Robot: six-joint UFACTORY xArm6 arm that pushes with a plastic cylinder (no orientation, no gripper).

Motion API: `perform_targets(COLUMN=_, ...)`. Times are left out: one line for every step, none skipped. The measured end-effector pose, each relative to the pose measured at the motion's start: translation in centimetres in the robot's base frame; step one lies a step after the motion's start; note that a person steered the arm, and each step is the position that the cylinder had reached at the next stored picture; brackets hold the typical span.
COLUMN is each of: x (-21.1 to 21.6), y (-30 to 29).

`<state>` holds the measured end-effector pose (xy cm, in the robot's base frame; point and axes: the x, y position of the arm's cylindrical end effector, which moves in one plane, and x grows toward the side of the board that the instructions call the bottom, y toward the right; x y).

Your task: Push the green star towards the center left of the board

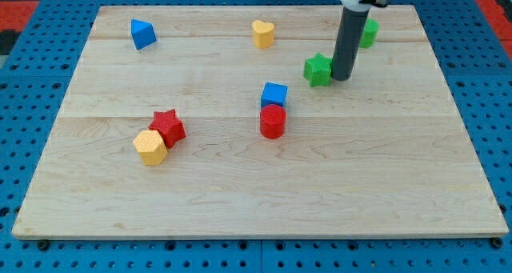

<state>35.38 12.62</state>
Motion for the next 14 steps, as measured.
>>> perform_targets(x=-0.9, y=0.3)
perform_targets(x=0.1, y=-3.4)
perform_targets(x=1.5, y=-9.7)
perform_targets(x=-0.2, y=-12.2)
perform_targets(x=-1.6, y=-13.5)
perform_targets(x=1.7, y=-18.0)
perform_targets(x=3.7, y=-23.5)
perform_targets(x=3.6, y=-28.2)
perform_targets(x=2.1, y=-28.3)
perform_targets(x=-0.9, y=-28.8)
perform_targets(x=0.6, y=-32.1)
perform_targets(x=2.9, y=-33.0)
perform_targets(x=0.1, y=-33.9)
perform_targets(x=-2.0, y=-33.3)
